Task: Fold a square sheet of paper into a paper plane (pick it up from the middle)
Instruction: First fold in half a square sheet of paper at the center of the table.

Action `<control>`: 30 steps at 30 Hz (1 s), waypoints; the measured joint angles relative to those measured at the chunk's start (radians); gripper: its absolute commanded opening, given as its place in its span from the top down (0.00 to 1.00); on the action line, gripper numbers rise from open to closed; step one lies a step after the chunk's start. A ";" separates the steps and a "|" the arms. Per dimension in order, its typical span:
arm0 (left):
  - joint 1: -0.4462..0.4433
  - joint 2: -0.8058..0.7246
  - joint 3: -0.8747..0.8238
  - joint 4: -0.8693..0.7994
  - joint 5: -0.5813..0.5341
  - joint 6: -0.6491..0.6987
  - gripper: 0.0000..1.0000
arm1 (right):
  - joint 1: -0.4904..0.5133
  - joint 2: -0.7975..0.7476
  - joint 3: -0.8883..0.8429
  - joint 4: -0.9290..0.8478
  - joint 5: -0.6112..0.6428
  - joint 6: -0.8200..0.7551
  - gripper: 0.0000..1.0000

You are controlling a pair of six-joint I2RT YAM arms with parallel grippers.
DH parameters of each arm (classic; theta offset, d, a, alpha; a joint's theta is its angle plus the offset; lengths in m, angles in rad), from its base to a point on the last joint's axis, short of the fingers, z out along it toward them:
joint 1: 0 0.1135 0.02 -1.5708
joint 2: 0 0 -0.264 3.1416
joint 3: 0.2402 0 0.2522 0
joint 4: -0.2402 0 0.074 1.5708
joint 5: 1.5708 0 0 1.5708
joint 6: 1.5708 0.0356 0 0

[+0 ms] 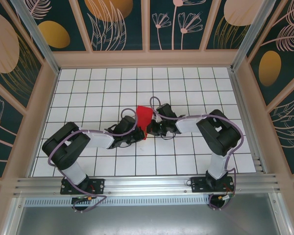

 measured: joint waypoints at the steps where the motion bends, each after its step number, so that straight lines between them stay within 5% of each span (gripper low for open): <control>1: 0.000 -0.002 0.000 0.001 0.002 0.000 0.97 | 0.000 0.000 0.000 0.000 0.001 0.000 0.93; 30: -0.002 0.010 0.016 -0.032 0.048 0.023 0.98 | 0.000 0.024 0.082 -0.022 0.000 -0.057 0.93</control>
